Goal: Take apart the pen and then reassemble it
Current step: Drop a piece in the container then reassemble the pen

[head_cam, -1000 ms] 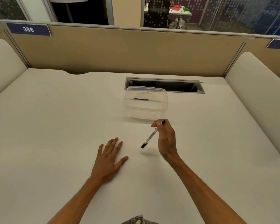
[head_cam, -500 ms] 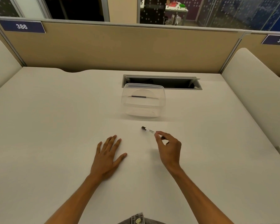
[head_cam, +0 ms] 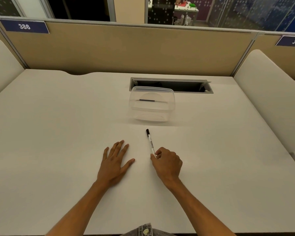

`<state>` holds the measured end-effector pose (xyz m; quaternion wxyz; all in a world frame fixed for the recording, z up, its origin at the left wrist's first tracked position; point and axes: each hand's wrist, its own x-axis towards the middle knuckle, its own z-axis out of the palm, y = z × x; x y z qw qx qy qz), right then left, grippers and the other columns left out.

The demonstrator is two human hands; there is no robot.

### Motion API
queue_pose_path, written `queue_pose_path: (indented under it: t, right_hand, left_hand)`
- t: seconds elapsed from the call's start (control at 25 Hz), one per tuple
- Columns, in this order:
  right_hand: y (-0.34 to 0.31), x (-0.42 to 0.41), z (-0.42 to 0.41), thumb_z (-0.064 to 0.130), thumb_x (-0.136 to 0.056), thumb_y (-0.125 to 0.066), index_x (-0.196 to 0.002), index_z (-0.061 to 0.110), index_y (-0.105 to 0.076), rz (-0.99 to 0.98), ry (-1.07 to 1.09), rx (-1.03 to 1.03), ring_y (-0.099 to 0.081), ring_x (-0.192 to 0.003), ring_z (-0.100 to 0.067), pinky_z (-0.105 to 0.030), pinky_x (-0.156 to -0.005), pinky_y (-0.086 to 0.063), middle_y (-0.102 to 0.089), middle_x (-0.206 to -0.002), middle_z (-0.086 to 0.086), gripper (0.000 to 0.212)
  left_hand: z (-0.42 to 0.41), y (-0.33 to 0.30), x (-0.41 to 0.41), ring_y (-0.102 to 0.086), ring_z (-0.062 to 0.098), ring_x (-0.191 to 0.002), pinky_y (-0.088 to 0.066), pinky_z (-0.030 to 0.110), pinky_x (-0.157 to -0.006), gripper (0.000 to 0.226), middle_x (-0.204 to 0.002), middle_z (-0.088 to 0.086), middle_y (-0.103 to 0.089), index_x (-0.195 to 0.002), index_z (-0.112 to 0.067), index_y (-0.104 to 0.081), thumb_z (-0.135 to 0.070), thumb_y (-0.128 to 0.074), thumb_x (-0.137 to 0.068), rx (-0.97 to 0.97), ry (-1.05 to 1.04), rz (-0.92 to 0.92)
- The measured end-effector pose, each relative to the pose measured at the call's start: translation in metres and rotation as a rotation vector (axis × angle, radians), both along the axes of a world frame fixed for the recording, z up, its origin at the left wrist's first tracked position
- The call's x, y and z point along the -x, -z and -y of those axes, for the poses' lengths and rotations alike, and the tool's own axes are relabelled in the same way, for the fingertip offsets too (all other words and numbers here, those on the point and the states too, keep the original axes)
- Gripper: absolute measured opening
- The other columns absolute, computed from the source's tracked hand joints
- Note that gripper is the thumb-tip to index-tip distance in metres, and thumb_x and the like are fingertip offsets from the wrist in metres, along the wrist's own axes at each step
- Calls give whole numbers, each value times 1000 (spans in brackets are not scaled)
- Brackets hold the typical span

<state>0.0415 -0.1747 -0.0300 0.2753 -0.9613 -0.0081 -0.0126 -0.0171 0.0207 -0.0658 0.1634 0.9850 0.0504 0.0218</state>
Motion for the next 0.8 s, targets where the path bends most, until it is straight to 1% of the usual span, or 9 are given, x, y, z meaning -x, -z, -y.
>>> queue_pose_path:
  t: [0.2, 0.4, 0.56, 0.72, 0.8]
  right_hand:
    - [5, 0, -1, 46, -77, -65, -81, 25, -67, -30, -4, 4, -67, -77, -21, -28, -67, -44, -72, -75, 8, 22]
    - [5, -8, -2, 55, -77, -63, -85, 24, -65, -40, -46, 23, -67, -77, -20, -28, -68, -45, -71, -76, 6, 32]
    - [3, -21, -13, 51, -81, -62, -89, 20, -66, -29, -84, 37, -67, -78, -21, -29, -67, -46, -72, -80, 4, 32]
    - [2, -32, -26, 40, -85, -60, -81, 16, -67, -36, -101, 107, -66, -73, -25, -28, -58, -37, -69, -76, -1, 26]
    - [3, -36, -28, 37, -85, -60, -78, 14, -66, -45, -99, 115, -65, -71, -26, -27, -57, -37, -68, -75, -3, 24]
  left_hand:
    - [0, 0, 0, -8, 10, -147, -2, 41, -120, 80, -161, -6, -15, -150, -30, -22, -74, -6, -84, 8, -5, 6]
    - [0, 0, -1, -8, 10, -147, -2, 41, -120, 79, -161, -6, -15, -150, -30, -22, -73, -7, -85, 13, -5, 8]
    - [0, 1, -1, -8, 10, -147, -2, 42, -120, 78, -161, -6, -15, -150, -30, -22, -72, -8, -86, 10, -4, 6]
    - [0, 1, 0, -9, 11, -147, -2, 41, -120, 78, -160, -5, -16, -150, -30, -22, -73, -7, -86, 5, -2, 12]
    - [-1, 1, 0, -10, 11, -147, -3, 42, -120, 79, -160, -5, -17, -149, -29, -23, -73, -8, -86, 19, -4, 21]
